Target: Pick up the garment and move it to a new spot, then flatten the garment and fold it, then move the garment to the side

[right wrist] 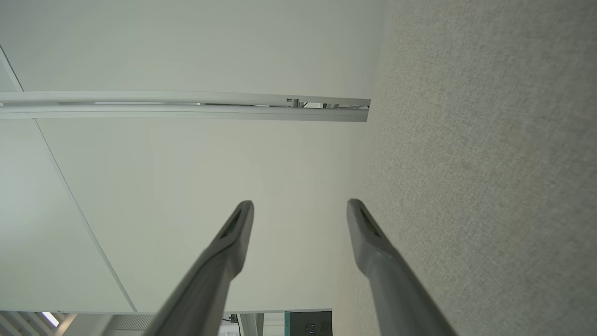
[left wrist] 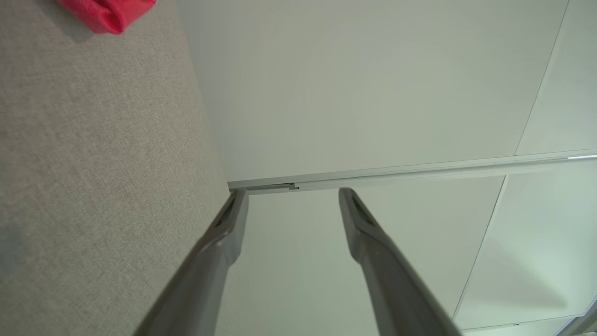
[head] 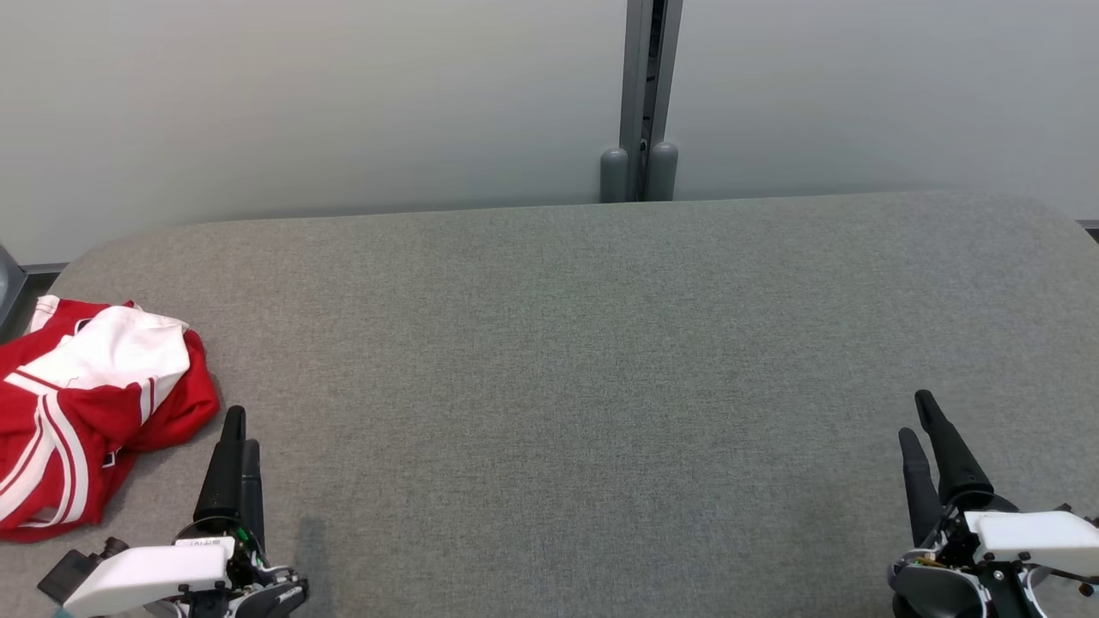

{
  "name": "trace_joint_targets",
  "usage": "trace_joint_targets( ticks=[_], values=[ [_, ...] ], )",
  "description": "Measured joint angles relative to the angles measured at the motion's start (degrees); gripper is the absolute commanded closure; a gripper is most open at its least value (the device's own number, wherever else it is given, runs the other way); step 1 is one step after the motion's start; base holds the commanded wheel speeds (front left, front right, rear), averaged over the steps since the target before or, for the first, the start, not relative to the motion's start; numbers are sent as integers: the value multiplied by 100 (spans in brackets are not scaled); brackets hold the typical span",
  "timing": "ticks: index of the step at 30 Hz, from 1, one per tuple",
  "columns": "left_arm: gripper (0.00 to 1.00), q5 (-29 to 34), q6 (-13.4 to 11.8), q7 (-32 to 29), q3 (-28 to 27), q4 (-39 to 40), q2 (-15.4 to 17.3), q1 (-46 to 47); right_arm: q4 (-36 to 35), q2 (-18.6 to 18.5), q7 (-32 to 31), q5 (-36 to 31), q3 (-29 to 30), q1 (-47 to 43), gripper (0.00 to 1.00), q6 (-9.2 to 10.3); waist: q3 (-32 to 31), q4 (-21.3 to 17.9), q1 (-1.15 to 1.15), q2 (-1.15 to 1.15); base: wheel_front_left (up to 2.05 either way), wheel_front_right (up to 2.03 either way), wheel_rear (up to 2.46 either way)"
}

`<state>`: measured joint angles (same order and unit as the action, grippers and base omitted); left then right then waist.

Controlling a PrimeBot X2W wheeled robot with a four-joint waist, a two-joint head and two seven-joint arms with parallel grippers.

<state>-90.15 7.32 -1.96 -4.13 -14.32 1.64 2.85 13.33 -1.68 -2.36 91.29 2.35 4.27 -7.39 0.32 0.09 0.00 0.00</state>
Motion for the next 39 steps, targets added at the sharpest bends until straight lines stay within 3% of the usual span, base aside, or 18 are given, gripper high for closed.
trace_joint_targets(
  ticks=[15, 23, 39],
  values=[
    [0, 976, 1, 323, 56, 224, 21, 70, -247, -87, 349, -764, -402, 127, 0, 0, 8, 5, 0, 0, 0, 0, 0],
    [0, 1970, -4, 500, 53, 275, 34, 71, -382, -79, 516, -1603, -475, 184, 0, 0, 13, 11, 0, 0, 0, 0, 0],
    [0, 4186, -389, 783, 316, 446, 59, 87, -479, -76, 800, -3604, -645, 276, 0, -1, 31, 22, 0, 0, 0, 0, 0]
  ],
)
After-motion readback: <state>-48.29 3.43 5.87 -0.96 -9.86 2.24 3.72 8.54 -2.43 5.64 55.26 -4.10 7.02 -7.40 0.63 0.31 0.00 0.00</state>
